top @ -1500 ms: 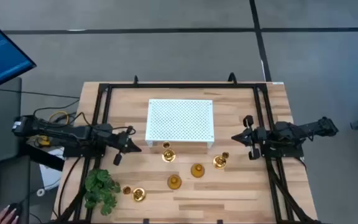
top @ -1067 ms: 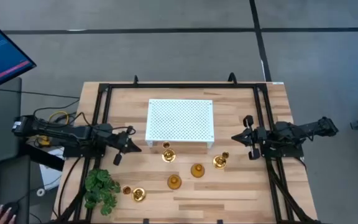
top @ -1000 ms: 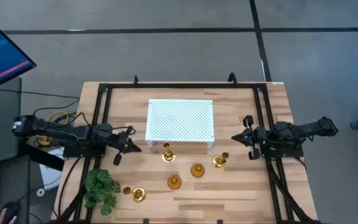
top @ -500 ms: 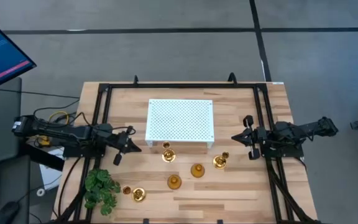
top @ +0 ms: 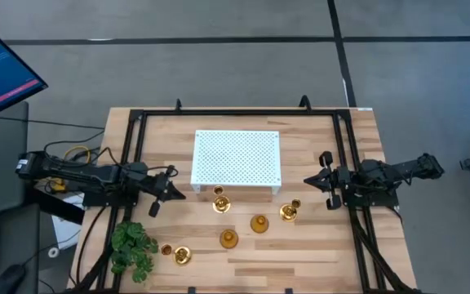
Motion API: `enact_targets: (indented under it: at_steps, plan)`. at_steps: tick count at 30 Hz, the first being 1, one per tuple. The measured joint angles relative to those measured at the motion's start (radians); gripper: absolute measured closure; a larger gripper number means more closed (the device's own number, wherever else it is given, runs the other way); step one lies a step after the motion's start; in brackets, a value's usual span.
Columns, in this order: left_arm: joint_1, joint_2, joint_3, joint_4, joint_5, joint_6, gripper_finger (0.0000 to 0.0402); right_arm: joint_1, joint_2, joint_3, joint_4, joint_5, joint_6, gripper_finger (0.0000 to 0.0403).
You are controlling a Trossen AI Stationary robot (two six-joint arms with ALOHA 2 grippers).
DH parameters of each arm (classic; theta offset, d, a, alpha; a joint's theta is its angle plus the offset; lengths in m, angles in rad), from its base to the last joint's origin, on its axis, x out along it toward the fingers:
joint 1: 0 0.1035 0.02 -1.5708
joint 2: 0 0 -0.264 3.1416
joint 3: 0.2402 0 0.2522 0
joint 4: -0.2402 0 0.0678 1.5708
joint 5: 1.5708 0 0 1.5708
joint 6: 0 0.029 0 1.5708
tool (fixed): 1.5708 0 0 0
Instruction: Pick & Place candle stick holders
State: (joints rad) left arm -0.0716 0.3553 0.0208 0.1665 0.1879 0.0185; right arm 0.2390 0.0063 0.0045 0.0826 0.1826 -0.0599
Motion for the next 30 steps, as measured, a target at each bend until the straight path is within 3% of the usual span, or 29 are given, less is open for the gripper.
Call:
enact_targets:
  at_steps: [30]
  plan:
    - [0.000,0.000,0.000,0.018,0.000,0.000,0.0394,0.001,0.000,0.000,0.000,0.000,-0.001,0.0403]
